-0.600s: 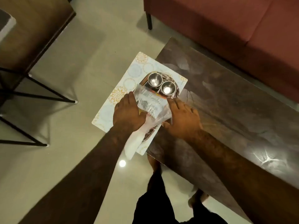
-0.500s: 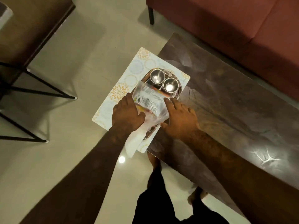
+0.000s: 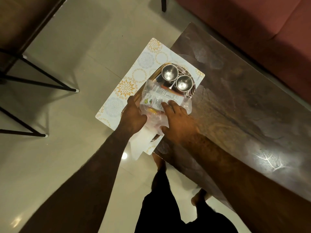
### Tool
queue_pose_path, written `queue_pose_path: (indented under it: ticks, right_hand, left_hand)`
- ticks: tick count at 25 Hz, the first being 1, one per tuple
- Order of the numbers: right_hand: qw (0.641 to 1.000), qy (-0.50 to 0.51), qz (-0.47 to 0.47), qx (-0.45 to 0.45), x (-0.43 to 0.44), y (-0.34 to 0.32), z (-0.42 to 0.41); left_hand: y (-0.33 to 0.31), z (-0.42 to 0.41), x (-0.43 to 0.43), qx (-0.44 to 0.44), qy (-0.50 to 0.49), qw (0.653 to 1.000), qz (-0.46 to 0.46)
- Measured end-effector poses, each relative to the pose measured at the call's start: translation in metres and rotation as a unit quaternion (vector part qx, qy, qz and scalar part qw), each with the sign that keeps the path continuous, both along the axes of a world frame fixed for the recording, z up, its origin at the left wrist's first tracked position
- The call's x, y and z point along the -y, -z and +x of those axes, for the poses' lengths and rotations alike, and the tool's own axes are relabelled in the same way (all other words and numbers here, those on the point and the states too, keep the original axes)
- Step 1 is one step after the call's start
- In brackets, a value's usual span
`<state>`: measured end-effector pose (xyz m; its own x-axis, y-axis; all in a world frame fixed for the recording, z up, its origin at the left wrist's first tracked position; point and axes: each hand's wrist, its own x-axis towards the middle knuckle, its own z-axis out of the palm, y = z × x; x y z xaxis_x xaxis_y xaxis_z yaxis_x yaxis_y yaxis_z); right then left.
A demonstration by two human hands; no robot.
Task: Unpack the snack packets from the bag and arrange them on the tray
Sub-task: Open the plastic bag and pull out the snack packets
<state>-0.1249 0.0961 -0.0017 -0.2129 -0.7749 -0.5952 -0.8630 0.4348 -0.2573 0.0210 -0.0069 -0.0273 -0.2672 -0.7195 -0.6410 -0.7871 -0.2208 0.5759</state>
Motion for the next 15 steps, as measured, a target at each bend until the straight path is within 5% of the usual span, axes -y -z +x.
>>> queue_pose_path:
  ticks: [10,15]
  right_hand:
    - [0.998,0.025,0.016,0.057,0.003,-0.003,-0.008]
    - [0.997,0.051,0.006,0.060,0.007,-0.001,-0.003]
  left_hand:
    - [-0.002,-0.015,0.006,-0.114,-0.242,0.954,0.134]
    - [-0.011,-0.018,0.002,-0.015,-0.218,0.934,0.281]
